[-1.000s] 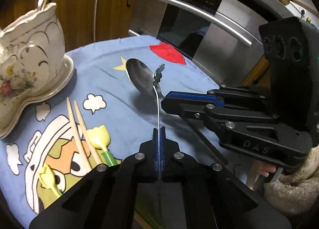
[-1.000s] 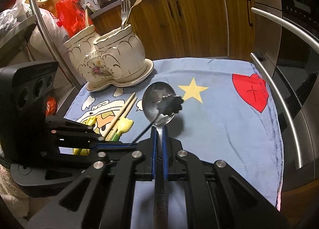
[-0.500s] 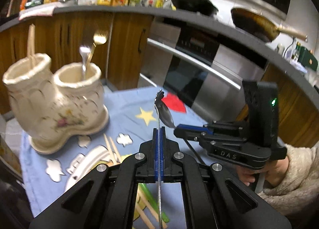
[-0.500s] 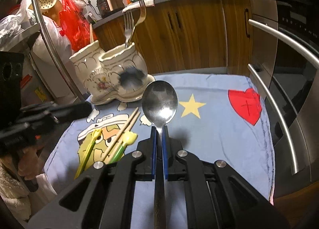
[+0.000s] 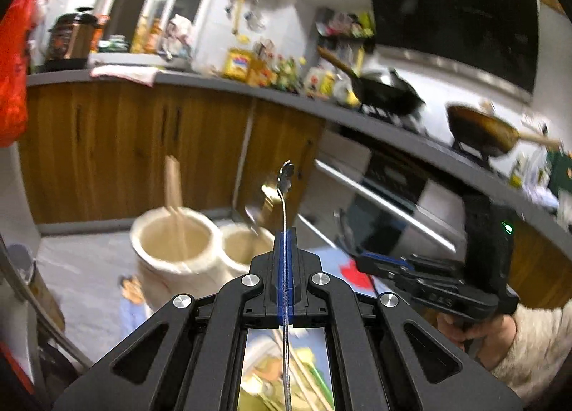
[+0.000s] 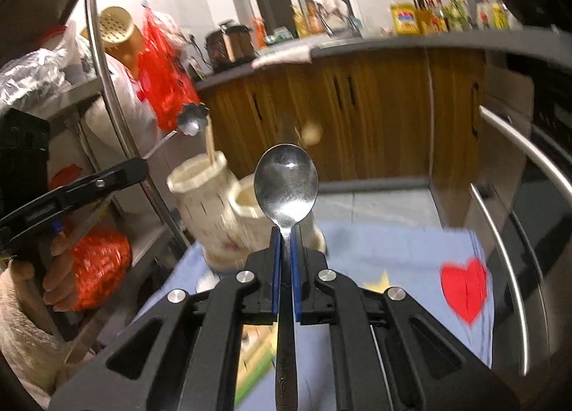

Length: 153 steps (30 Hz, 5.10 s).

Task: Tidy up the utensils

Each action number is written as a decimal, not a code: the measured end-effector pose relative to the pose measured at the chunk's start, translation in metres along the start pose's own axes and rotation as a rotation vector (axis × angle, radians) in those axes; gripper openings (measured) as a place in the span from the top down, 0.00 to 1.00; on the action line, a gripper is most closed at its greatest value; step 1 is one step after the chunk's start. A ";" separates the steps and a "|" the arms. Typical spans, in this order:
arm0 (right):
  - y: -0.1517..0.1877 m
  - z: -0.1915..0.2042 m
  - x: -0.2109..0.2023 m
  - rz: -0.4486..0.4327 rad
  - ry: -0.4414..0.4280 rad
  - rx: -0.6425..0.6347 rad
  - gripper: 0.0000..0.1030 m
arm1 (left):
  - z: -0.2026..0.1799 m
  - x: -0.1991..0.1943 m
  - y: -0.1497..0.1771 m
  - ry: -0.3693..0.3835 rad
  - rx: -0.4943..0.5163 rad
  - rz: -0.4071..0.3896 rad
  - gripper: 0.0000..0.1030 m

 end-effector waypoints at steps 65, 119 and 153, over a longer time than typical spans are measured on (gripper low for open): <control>-0.074 0.019 0.115 -0.314 0.070 -0.005 0.95 | 0.096 0.084 -0.026 0.357 -0.219 -0.304 0.98; -0.046 -0.004 0.069 -0.240 0.056 0.075 0.61 | 0.095 0.075 -0.023 0.386 -0.213 -0.337 0.98; -0.095 0.084 0.114 -0.017 -0.362 0.181 0.98 | 0.080 0.043 0.008 0.230 -0.038 -0.206 0.85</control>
Point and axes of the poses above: each gripper's, at about its wrist camera, not at the fingertips, and x roughly the way its jaws point, z to its left, y to its underside, the point moved 9 cm from there along x, roughly the way its jaws point, and after that the axes turned 1 degree about -x, right-handed, at the moved point
